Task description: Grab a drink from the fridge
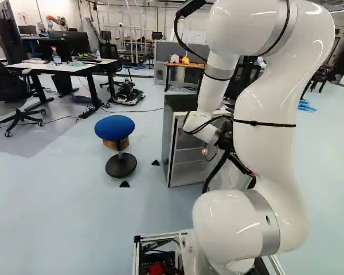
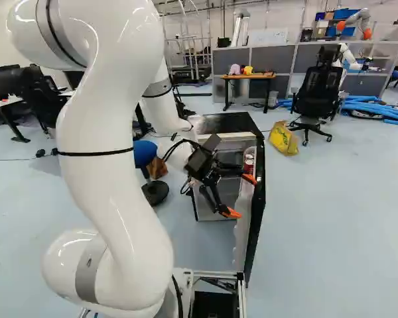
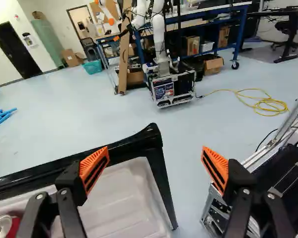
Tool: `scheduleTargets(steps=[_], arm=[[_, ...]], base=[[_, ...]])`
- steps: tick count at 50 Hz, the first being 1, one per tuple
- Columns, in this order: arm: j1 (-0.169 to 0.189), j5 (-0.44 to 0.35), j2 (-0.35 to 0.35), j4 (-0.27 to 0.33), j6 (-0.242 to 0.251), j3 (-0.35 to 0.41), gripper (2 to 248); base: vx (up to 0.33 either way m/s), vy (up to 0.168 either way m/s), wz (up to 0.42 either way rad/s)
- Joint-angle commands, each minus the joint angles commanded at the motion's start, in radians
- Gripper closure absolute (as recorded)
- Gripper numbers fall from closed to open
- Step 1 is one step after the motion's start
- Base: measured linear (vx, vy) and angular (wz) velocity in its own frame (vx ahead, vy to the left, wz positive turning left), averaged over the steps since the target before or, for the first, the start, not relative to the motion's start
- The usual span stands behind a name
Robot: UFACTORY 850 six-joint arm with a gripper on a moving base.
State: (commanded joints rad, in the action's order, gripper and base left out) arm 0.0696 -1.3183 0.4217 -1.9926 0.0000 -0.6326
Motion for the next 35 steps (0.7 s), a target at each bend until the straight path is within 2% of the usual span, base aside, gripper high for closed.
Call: scheduleTargets(steps=[35], arm=[[0.145, 0.021, 0.056, 0.012, 0.0, -0.133, 3]], base=[[0.0, 0.0, 0.0]])
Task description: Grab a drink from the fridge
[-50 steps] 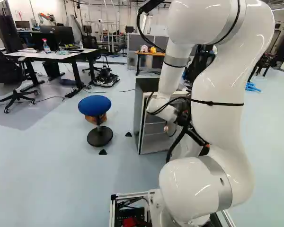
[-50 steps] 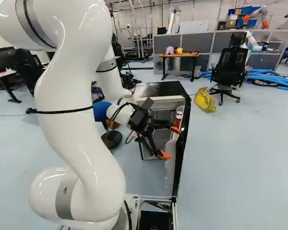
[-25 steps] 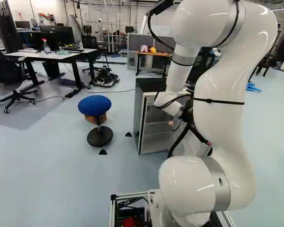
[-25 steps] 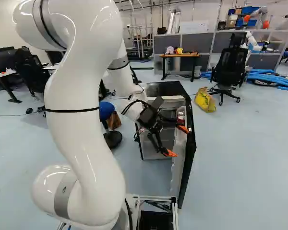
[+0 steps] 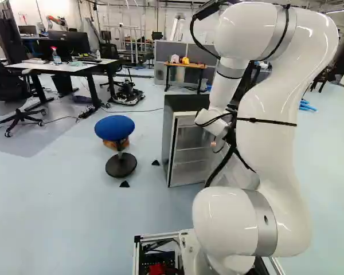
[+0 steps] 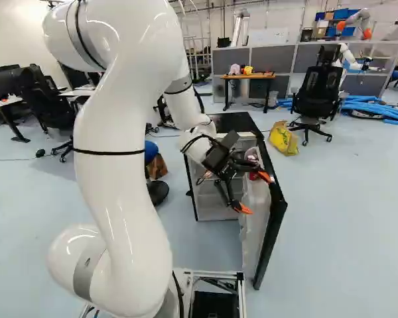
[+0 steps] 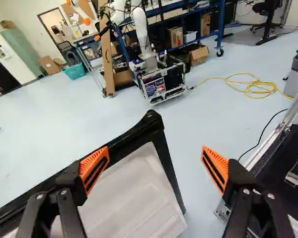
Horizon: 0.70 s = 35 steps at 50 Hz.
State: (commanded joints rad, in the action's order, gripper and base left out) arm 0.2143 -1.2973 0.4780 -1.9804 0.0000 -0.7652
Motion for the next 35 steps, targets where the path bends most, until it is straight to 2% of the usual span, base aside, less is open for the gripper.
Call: scheduleTargets(steps=[12, 35], arm=[[0.042, 0.01, 0.021, 0.008, 0.0, -0.045, 3], [0.113, 0.078, 0.061, 0.026, 0.0, -0.13, 3]], base=[[0.0, 0.0, 0.0], [0.0, 0.0, 0.0]])
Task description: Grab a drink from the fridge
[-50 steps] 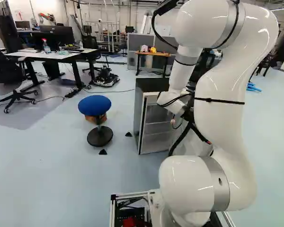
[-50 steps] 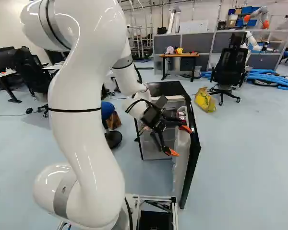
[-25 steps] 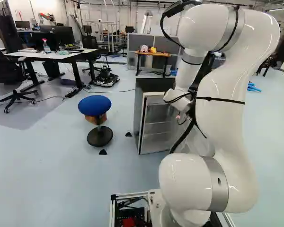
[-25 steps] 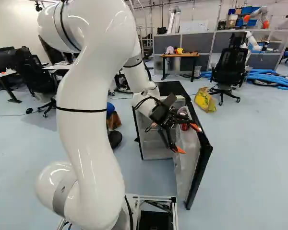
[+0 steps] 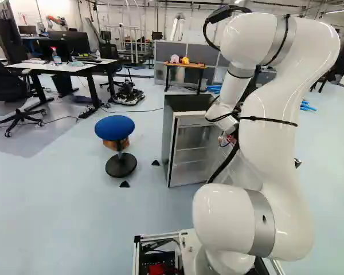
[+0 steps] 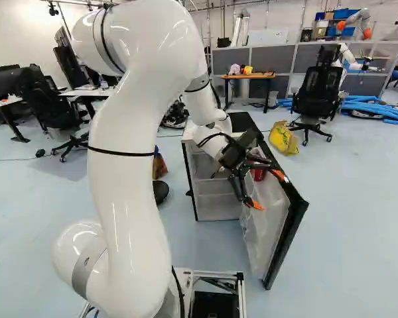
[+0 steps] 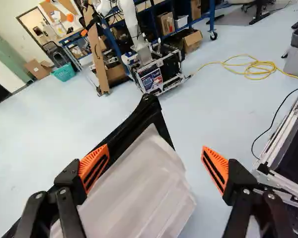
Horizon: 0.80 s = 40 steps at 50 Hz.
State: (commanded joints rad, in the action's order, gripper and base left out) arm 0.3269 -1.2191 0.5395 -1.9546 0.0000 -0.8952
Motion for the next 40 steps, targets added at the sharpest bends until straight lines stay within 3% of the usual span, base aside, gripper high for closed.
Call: scheduleTargets(steps=[14, 40], arm=[[0.037, 0.041, 0.025, 0.015, 0.0, -0.049, 3], [0.095, 0.018, 0.07, 0.016, 0.0, -0.136, 3]], base=[[0.0, 0.0, 0.0], [0.0, 0.0, 0.0]])
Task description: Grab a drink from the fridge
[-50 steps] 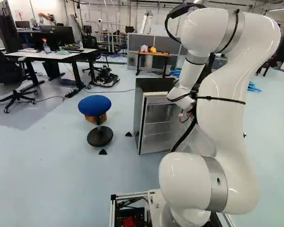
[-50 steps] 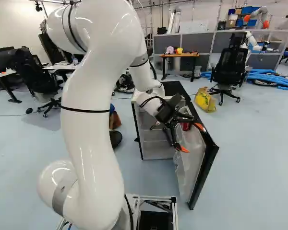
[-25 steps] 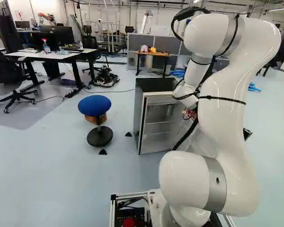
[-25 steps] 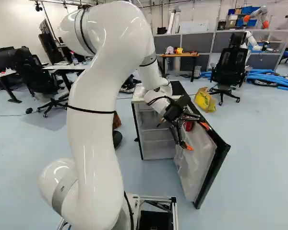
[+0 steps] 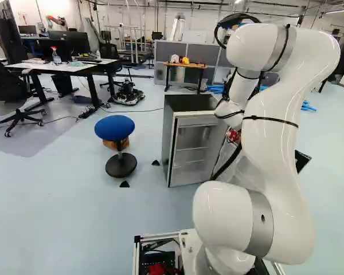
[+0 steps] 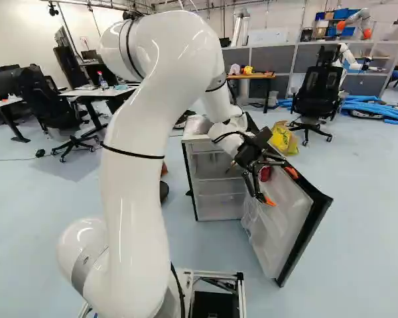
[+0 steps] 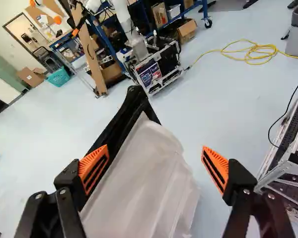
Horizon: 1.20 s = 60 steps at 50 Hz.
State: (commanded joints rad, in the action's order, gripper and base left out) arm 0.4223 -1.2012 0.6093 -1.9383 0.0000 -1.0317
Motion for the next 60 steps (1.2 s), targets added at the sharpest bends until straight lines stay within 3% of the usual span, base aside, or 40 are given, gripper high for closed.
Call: scheduleTargets(steps=[35, 48, 60], arm=[[0.066, -0.051, 0.06, 0.031, 0.0, -0.115, 3], [0.067, -0.057, 0.06, 0.057, 0.0, -0.116, 3], [0.06, -0.057, 0.043, 0.12, 0.0, -0.085, 3]], base=[[0.0, 0.0, 0.0], [0.0, 0.0, 0.0], [0.0, 0.0, 0.0]])
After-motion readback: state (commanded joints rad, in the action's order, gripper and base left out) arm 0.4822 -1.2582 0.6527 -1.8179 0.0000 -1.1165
